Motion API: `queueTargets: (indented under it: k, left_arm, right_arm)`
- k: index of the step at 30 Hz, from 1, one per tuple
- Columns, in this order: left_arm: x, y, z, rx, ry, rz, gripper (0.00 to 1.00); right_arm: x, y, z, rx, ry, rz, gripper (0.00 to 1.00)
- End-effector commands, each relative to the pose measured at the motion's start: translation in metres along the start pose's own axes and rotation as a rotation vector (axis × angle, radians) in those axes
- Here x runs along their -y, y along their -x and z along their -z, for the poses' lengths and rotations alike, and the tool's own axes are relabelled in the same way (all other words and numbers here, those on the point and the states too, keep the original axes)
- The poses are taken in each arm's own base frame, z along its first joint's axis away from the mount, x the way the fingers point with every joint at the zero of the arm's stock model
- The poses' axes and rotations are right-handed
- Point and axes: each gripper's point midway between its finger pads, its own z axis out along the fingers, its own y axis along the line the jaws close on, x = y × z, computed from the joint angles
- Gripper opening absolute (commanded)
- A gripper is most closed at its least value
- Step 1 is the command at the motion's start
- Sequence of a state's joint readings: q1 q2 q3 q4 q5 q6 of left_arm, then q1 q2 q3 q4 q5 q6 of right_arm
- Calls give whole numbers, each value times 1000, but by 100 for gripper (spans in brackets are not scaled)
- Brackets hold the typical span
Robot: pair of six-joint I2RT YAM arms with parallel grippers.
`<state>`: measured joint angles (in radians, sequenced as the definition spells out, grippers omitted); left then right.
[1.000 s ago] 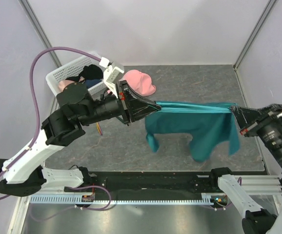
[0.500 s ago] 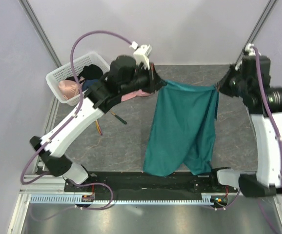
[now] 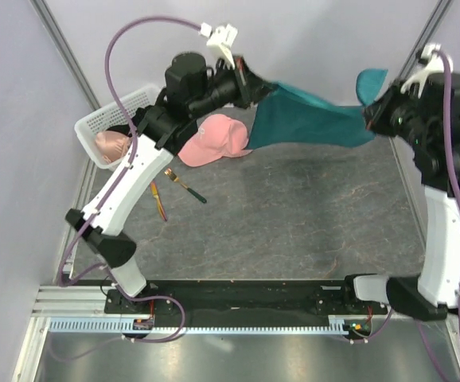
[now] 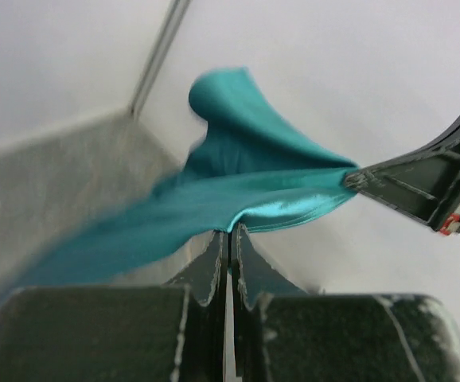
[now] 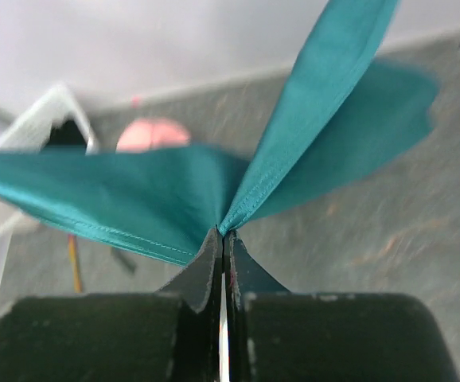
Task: Fold the napkin into a case and place the utensils inside
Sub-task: Flatten out the crumpled napkin at the center of the board.
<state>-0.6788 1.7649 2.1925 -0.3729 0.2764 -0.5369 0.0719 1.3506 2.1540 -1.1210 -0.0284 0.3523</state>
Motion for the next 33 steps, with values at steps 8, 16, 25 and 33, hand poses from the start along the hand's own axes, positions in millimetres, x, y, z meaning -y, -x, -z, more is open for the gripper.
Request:
queueTargets:
  k: [8, 16, 25, 33]
  left_arm:
    - [-93, -242, 131, -454, 233, 167, 2]
    - [-178, -353, 168, -600, 463, 138, 2]
    - [-190, -372, 156, -675, 498, 167, 2]
    - [-186, -375, 185, -802, 559, 159, 16]
  right_arm:
    - [37, -334, 25, -779, 77, -382, 0]
    - [72, -399, -8, -894, -32, -362, 55]
    - [136, -349, -47, -784, -422, -205, 76]
    - [145, -360, -95, -887, -358, -63, 72]
